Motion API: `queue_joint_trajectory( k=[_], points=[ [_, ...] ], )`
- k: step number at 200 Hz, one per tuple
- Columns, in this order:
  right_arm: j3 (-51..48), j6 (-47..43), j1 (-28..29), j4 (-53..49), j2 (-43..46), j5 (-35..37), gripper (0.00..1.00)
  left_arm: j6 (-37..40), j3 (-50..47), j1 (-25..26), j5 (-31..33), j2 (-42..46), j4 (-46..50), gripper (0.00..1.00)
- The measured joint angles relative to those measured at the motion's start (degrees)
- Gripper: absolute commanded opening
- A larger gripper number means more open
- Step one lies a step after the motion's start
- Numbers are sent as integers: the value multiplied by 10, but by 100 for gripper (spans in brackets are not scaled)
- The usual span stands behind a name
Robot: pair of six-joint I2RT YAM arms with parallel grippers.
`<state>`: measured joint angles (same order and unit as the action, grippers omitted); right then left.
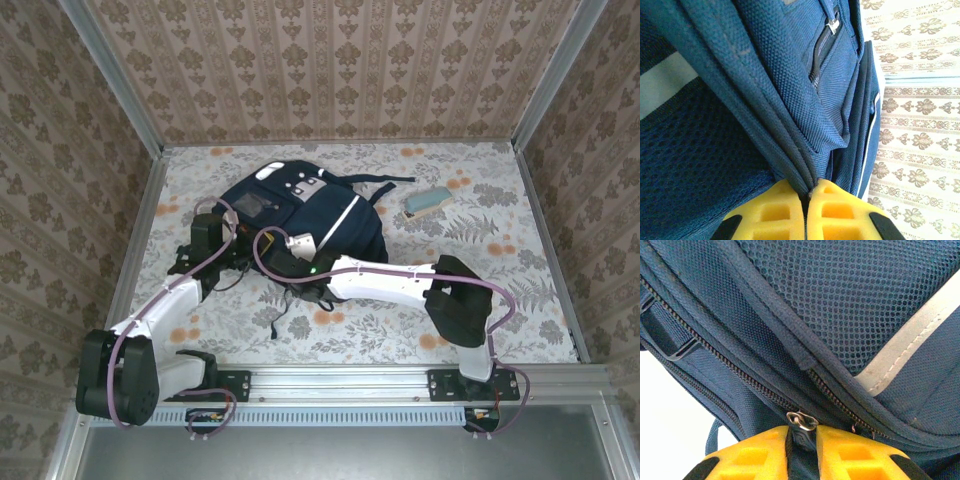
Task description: Pack books, pencil case, and school supplies into a backpack
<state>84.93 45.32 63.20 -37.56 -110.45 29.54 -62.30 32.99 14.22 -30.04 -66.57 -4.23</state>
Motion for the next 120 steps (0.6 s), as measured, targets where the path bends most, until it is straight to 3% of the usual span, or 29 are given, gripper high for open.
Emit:
queue_joint_trajectory(
  k=[44,120],
  points=[
    [5,-4,0,-2,-6,2,30,0,0,0,0,0,0,0],
    [36,-53,1,-50,-15,97,20,0,0,-1,2,3,0,0]
  ],
)
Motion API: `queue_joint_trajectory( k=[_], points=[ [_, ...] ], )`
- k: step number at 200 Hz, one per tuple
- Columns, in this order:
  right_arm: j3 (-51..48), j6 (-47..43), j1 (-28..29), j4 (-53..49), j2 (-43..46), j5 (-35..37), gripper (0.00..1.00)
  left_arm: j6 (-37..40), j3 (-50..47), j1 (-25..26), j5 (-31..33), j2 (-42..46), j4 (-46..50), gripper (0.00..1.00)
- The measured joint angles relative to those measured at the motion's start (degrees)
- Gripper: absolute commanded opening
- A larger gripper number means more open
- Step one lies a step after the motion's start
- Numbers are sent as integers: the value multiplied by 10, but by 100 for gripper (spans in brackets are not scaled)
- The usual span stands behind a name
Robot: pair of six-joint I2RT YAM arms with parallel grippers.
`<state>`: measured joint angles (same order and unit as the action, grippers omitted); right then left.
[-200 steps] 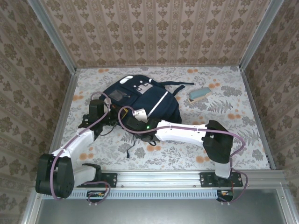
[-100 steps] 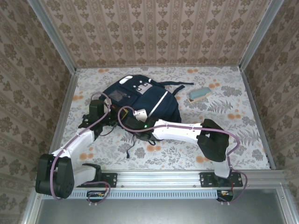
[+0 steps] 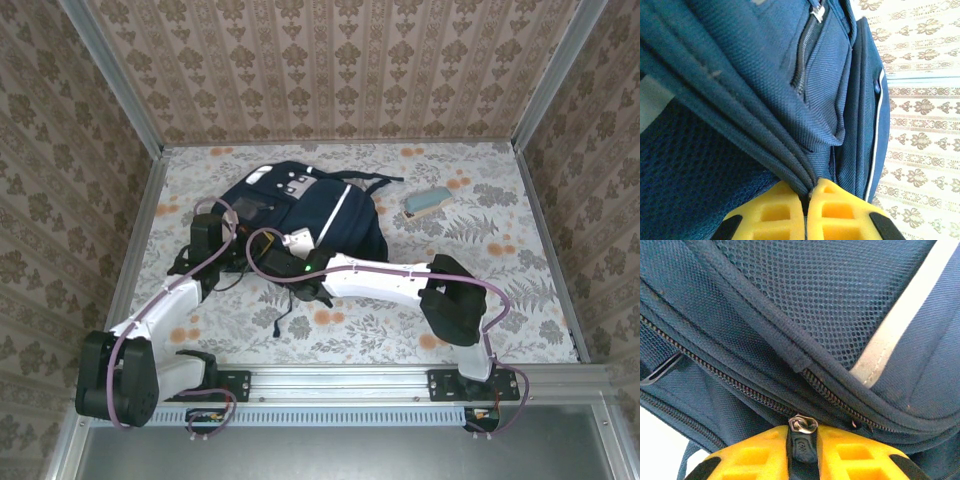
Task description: Pack books, pencil case, and school supplies into a backpack
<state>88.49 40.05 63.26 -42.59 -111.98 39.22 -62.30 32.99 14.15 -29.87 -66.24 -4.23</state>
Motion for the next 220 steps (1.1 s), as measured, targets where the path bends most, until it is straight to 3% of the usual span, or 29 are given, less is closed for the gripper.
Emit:
queue_joint_trajectory(
  k=[68,112,147,173,220],
  points=[
    [-41,-44,-16,-8,74,59,23,7,-3,-15,1,-2,9,0],
    [-90,-91,-39,37,96,-35,42,11,-3,-18,0,-8,9,0],
    [-114,-95,-38,88,96,-146,49,10,-3,-18,-4,-8,8,0],
    [-116,-80,-38,120,96,-190,51,10,-3,-18,-6,-8,8,0],
    [-116,-29,-54,137,77,-204,52,10,-3,-18,-6,-3,10,0]
  ],
)
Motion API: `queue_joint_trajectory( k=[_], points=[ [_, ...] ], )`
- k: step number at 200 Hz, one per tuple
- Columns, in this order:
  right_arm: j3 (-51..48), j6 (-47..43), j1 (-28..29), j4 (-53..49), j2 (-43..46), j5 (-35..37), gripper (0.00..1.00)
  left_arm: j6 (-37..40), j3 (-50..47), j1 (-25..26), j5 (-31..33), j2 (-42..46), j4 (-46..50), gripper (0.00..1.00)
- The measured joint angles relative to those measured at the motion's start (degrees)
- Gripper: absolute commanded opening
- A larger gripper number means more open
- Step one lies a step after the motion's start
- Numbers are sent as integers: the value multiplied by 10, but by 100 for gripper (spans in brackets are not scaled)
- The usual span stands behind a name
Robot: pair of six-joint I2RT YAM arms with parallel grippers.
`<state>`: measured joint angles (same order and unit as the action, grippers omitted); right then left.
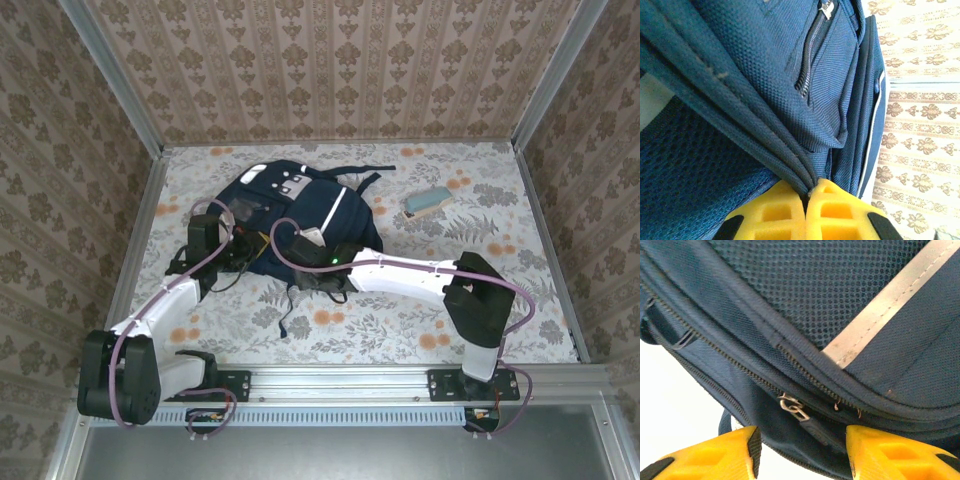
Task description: Pack books, pencil case, and school supplies into a backpack
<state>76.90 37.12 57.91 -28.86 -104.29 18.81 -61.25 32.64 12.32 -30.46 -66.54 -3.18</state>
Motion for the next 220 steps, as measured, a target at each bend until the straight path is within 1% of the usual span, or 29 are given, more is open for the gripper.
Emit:
queue_joint_trajectory(
  k=[20,48,73,88,117,131,156,182,220],
  points=[
    [0,23,-4,-2,-2,0,55,0,0,0,0,2,2,0],
    [0,57,-8,-18,-2,3,62,0,0,0,0,3,2,0],
    [-18,85,-9,-12,6,4,69,0,0,0,0,3,3,0],
    [-39,97,-12,2,17,-3,70,0,0,0,-1,3,3,0],
    [-66,106,-30,44,25,-46,69,0,0,0,-2,5,6,0],
    [-77,103,-38,65,25,-68,66,0,0,0,-2,7,7,0],
    [-83,82,-43,81,25,-90,57,-1,-2,-2,0,7,5,0],
    [-83,53,-43,81,25,-94,46,-2,-3,-4,2,9,2,0],
    [-83,27,-43,81,25,-95,32,-3,-3,-4,3,10,2,0]
  ],
)
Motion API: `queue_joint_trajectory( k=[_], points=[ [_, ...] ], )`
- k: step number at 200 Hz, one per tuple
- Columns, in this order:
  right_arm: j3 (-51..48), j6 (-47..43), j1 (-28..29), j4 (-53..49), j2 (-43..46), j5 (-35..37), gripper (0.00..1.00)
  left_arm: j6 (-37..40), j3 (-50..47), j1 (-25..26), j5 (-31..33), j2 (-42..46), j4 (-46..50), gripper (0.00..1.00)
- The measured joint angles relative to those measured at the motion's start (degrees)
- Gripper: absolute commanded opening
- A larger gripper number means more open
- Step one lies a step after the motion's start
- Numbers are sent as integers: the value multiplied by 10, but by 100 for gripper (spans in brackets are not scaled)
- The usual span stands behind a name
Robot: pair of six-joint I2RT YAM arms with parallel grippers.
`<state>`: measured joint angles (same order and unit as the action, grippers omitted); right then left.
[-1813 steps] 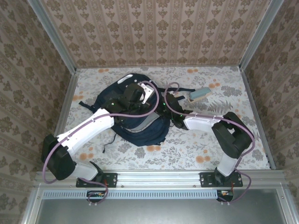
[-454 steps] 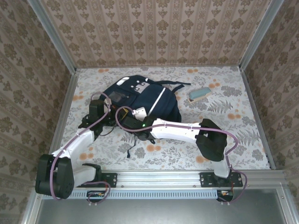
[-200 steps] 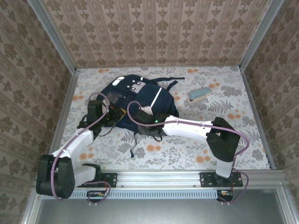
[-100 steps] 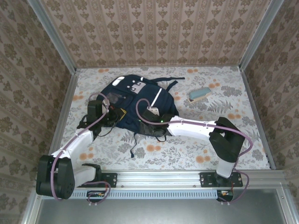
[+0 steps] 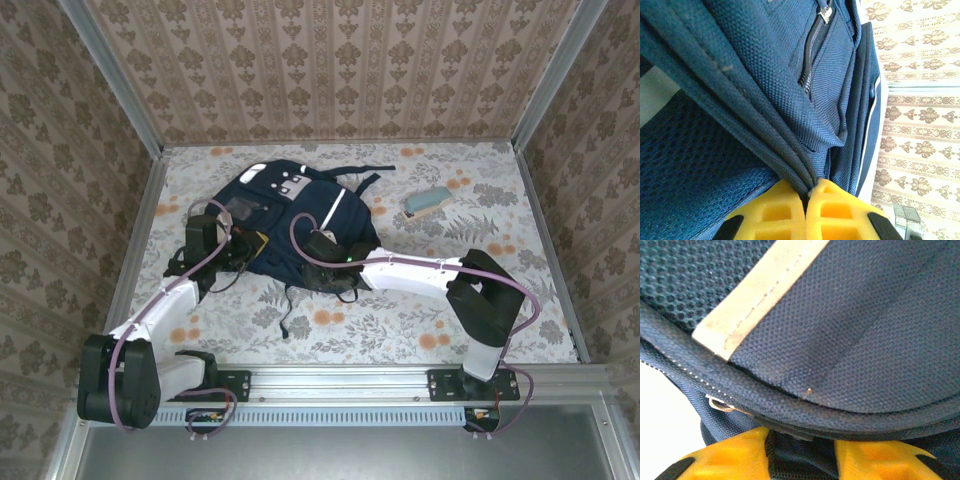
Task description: Pack books, pencil case, and school supplies into a backpack
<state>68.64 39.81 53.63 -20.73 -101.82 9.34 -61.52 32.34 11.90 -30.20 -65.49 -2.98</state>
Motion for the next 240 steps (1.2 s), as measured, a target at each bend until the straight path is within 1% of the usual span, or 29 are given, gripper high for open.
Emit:
queue_joint_trajectory(
  k=[29,67,125,146,197,240],
  points=[
    [-1,-10,0,5,1,-5,24,0,0,0,0,0,0,0],
    [-8,-25,5,13,14,-9,21,0,0,0,2,0,-2,0],
    [-9,-56,16,22,17,-8,7,0,0,0,4,0,-4,0],
    [-9,-63,25,23,17,-7,0,0,0,-1,6,0,-4,0],
    [-13,-63,38,22,26,10,0,0,0,-4,6,0,-3,0],
    [-37,-12,40,-8,79,43,0,3,-6,-5,0,0,0,0]
  ],
)
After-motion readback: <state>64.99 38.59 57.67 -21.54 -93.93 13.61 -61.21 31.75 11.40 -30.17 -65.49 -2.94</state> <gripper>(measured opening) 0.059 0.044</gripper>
